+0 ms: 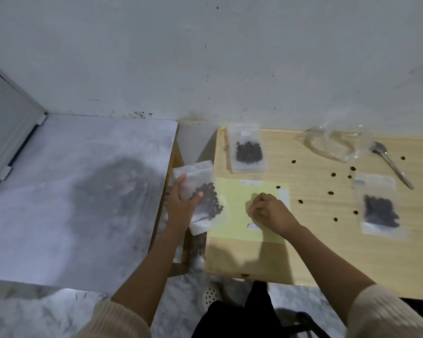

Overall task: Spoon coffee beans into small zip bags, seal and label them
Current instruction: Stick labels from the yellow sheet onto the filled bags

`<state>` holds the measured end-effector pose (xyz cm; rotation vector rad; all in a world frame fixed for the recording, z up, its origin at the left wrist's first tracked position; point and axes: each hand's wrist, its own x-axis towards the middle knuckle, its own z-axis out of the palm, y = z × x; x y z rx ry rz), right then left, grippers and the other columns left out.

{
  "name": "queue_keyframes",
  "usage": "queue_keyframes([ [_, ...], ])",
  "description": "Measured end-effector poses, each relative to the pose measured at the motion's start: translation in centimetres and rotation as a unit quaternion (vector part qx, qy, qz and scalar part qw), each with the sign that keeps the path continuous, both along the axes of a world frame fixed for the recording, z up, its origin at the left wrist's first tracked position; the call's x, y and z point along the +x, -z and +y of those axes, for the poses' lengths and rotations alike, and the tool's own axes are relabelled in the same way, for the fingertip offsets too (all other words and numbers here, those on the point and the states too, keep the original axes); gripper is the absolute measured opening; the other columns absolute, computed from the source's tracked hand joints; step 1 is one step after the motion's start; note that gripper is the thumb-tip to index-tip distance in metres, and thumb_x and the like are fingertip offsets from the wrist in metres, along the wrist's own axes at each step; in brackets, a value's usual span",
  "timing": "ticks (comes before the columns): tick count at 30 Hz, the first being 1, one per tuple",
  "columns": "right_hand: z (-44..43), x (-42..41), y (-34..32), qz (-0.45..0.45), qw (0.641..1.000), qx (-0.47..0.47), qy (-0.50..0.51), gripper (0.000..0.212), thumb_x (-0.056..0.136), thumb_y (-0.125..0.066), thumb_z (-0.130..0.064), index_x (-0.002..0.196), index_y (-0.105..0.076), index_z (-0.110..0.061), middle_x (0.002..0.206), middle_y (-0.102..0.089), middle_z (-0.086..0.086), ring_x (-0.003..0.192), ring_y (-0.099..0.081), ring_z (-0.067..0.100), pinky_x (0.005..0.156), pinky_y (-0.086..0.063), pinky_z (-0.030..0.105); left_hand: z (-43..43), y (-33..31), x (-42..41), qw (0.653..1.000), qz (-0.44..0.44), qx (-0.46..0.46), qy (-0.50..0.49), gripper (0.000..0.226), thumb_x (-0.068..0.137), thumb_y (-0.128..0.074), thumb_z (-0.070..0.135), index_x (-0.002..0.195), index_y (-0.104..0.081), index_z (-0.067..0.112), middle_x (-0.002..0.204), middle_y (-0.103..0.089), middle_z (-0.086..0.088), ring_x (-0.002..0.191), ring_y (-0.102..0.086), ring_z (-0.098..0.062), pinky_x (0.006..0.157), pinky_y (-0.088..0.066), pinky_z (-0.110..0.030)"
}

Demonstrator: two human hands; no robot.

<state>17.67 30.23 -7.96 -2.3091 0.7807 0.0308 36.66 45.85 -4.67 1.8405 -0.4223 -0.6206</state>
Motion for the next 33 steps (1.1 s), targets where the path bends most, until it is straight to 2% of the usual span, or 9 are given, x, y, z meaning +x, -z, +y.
queue_keyframes([
  [2,-0.1,0.0,-0.1,0.0,1.0,0.022,0.005,0.013,0.082,-0.064,-0.011,0.078,-0.071,-0.021,0.088,-0.058,-0.002,0.089,-0.055,0.018,0.08,-0.047,0.038,-0.2,-0.1,0.0,0.999,-0.011,0.011,0.032,0.068,0.077,-0.074,0.008,0.137,-0.043,0.015,0.13,-0.048,-0.001,0.116,-0.047,-0.014,0.088,-0.043,-0.018],
  [5,-0.2,0.6,-1.9,-0.056,0.986,0.127,0.092,0.023,0.087,-0.057,-0.005,0.073,-0.062,-0.022,0.083,-0.065,0.006,0.077,-0.059,0.015,0.074,-0.046,0.024,-0.5,-0.5,-0.2,0.995,-0.017,0.012,0.101,0.068,0.08,-0.07,0.002,0.139,-0.039,0.015,0.135,-0.045,-0.002,0.124,-0.043,-0.016,0.104,-0.04,-0.032],
  [8,-0.7,2.5,-4.7,-0.147,0.965,0.15,0.159,0.015,0.088,-0.059,-0.005,0.076,-0.061,-0.014,0.079,-0.065,0.005,0.067,-0.057,0.005,0.066,-0.043,0.01,-1.2,-1.2,-0.7,0.99,0.027,-0.022,0.137,0.067,0.079,-0.071,0.002,0.137,-0.042,0.021,0.141,-0.043,0.001,0.131,-0.041,-0.019,0.108,-0.038,-0.044],
  [10,-1.2,4.0,-6.6,-0.193,0.954,0.157,0.167,0.012,0.086,-0.063,-0.006,0.078,-0.065,-0.015,0.08,-0.067,0.004,0.067,-0.059,0.006,0.07,-0.047,0.015,-2.0,-1.7,-1.3,0.988,0.047,-0.047,0.137,0.064,0.079,-0.07,-0.002,0.133,-0.045,0.022,0.139,-0.044,0.004,0.129,-0.043,-0.012,0.108,-0.039,-0.035],
  [14,-1.8,6.1,-9.1,-0.216,0.945,0.189,0.159,0.017,0.081,-0.07,-0.01,0.074,-0.068,-0.026,0.08,-0.068,-0.007,0.072,-0.06,0.013,0.074,-0.05,0.026,-3.6,-2.9,-2.3,0.985,0.06,-0.082,0.142,0.06,0.08,-0.064,-0.01,0.131,-0.047,0.017,0.133,-0.046,0.005,0.114,-0.048,0.005,0.087,-0.042,-0.006],
  [17,-1.9,6.8,-9.6,-0.204,0.951,0.166,0.164,0.014,0.079,-0.072,-0.009,0.077,-0.068,-0.022,0.07,-0.063,-0.011,0.06,-0.061,0.002,0.065,-0.047,0.016,-4.5,-3.3,-2.7,0.981,0.062,-0.096,0.153,0.06,0.081,-0.064,-0.01,0.127,-0.049,0.026,0.135,-0.047,0.005,0.13,-0.039,-0.008,0.091,-0.04,-0.007],
  [21,-2.1,7.1,-9.7,-0.209,0.939,0.173,0.213,0.013,0.076,-0.074,-0.006,0.084,-0.067,-0.012,0.064,-0.056,-0.007,0.058,-0.061,0.007,0.057,-0.044,0.012,-5.3,-4.2,-3.4,0.976,0.063,-0.117,0.17,0.06,0.082,-0.063,-0.01,0.127,-0.048,0.027,0.135,-0.046,0.009,0.133,-0.034,-0.006,0.091,-0.034,0.0],
  [27,-2.3,7.0,-10.4,-0.218,0.928,0.185,0.24,0.017,0.075,-0.074,-0.005,0.075,-0.063,-0.017,0.064,-0.055,-0.003,0.06,-0.062,0.014,0.065,-0.049,0.021,-6.2,-4.5,-3.9,0.975,0.059,-0.126,0.172,0.062,0.081,-0.063,-0.009,0.126,-0.048,0.03,0.133,-0.046,0.015,0.13,-0.035,-0.001,0.089,-0.031,0.003],
  [33,-2.4,6.8,-10.9,-0.222,0.925,0.175,0.254,0.012,0.075,-0.075,-0.007,0.078,-0.064,-0.013,0.065,-0.056,-0.002,0.062,-0.062,0.015,0.065,-0.049,0.021,-6.5,-5.1,-4.3,0.974,0.052,-0.137,0.174,0.061,0.082,-0.063,-0.009,0.13,-0.048,0.025,0.138,-0.046,0.007,0.13,-0.036,-0.003,0.085,-0.034,0.002],
])
